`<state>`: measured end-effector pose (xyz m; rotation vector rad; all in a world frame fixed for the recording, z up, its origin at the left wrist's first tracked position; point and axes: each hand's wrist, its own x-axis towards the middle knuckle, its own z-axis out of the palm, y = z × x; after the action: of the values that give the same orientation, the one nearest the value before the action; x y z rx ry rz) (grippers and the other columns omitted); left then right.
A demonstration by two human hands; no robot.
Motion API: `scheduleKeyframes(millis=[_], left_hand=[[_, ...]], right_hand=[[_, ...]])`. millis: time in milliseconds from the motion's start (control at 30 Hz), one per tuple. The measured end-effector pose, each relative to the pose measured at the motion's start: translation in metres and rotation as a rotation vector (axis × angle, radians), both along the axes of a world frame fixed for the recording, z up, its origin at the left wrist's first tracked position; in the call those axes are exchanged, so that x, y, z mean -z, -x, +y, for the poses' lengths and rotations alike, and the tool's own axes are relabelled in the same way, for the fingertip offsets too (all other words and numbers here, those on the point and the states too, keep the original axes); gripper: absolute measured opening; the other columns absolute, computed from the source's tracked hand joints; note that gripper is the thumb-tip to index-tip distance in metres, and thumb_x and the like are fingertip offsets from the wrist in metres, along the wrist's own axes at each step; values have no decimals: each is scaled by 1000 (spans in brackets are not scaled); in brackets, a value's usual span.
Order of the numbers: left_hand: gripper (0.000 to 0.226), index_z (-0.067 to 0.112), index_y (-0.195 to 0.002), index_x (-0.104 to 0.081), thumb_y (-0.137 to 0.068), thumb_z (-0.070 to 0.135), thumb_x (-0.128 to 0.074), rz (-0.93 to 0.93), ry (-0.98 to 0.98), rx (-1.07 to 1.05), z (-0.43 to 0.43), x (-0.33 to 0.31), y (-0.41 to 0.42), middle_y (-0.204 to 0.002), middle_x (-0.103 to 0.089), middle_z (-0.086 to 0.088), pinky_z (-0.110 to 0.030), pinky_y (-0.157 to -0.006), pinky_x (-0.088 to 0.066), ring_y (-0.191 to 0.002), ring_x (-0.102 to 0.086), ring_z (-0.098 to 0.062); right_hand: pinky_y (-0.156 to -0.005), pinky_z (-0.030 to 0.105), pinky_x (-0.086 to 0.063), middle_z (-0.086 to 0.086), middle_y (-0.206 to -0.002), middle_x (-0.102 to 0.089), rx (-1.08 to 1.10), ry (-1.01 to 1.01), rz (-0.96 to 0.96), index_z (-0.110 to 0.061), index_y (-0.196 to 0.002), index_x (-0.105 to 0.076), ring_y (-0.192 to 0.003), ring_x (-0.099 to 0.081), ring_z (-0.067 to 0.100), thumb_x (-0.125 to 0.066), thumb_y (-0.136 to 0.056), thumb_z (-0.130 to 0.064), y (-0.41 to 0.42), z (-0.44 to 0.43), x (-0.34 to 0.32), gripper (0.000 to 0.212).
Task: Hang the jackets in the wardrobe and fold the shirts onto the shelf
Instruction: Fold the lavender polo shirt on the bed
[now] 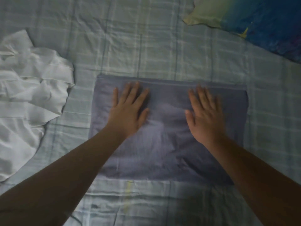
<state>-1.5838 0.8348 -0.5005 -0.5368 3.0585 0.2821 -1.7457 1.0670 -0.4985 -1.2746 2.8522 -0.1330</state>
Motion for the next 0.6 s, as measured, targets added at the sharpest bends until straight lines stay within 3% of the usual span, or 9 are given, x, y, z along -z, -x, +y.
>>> scheduleKeyframes(millis=[267, 433, 600], left_hand=[[64, 22, -155, -33, -97, 50, -34, -71, 20, -228, 8, 6, -125, -162, -27, -13, -58, -120, -13, -151, -20, -33], [63, 23, -158, -25, -99, 46, -29, -89, 34, -247, 15, 21, -139, -164, -21, -12, -57, -120, -18, -152, -17, -32], [65, 25, -158, -23, -97, 47, -31, -86, 56, -265, 15, 24, -141, -164, -22, -10, -55, -121, -13, -153, -14, -28]], right_hand=[[-118, 58, -18, 18, -161, -26, 212, -76, -41, -6, -154, -29, -146, -27, 38, -34, -99, -38, -58, 86, -8, 63], [-118, 59, -18, 17, -162, -23, 261, -142, -77, -10, -156, -24, -149, -21, 34, -34, -97, -38, -64, 93, 4, 66], [-120, 57, -15, 17, -161, -26, 238, -84, -78, -11, -156, -25, -149, -22, 34, -33, -97, -40, -60, 96, 12, 66]])
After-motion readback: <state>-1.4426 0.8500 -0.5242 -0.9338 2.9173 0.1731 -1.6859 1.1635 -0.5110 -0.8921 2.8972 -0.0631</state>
